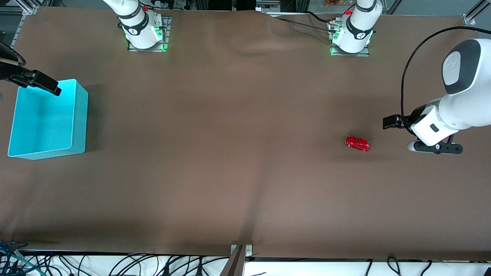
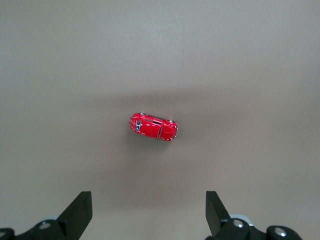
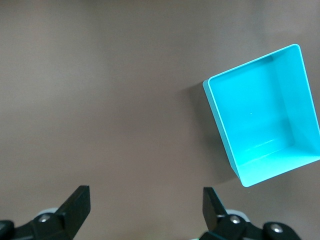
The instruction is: Wind red beetle toy and store in blue box
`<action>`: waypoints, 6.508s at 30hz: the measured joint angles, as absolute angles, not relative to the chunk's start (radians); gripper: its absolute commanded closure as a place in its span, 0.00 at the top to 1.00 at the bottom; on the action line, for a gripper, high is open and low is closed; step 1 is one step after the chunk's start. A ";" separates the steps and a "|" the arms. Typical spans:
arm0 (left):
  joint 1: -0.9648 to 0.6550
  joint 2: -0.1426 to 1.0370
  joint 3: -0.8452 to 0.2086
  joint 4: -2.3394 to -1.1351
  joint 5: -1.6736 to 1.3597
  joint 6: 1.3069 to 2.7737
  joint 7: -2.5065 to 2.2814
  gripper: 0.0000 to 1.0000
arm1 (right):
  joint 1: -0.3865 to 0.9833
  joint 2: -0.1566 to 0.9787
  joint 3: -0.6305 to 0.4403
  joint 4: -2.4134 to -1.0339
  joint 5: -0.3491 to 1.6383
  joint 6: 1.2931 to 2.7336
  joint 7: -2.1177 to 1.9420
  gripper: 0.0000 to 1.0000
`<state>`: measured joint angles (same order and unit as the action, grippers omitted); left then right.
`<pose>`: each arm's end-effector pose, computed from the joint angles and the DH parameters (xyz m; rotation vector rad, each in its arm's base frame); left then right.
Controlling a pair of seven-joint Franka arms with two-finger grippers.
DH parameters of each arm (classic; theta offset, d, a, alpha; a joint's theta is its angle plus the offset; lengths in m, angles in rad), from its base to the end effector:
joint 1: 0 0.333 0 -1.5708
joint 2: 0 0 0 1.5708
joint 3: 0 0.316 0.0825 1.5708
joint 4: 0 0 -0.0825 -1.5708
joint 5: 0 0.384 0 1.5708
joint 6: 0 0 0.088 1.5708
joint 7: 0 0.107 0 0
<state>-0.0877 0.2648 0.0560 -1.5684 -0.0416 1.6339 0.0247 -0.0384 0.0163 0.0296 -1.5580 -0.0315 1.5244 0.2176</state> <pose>0.6191 -0.0271 0.4744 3.0996 -0.0777 -0.3094 0.5544 -0.0085 0.6176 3.0847 -0.3517 -0.0720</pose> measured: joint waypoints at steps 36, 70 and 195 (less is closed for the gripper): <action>-0.084 0.375 0.079 -1.573 -0.041 1.662 -0.443 1.00 | -0.038 0.016 0.029 -1.556 -0.031 1.523 0.218 1.00; -0.112 0.411 0.069 -1.991 -0.044 2.232 -1.241 1.00 | -0.036 0.016 0.029 -1.556 -0.031 1.523 0.218 1.00; -0.129 0.491 0.069 -2.082 0.045 2.443 -1.573 0.00 | -0.036 0.016 0.025 -1.556 -0.032 1.522 0.218 1.00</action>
<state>-0.1292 0.4910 0.0694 -2.0825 0.0447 2.4432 -1.5726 -0.0364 0.0163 0.0247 -1.5562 -0.0317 1.5217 0.2180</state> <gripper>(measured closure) 0.546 0.000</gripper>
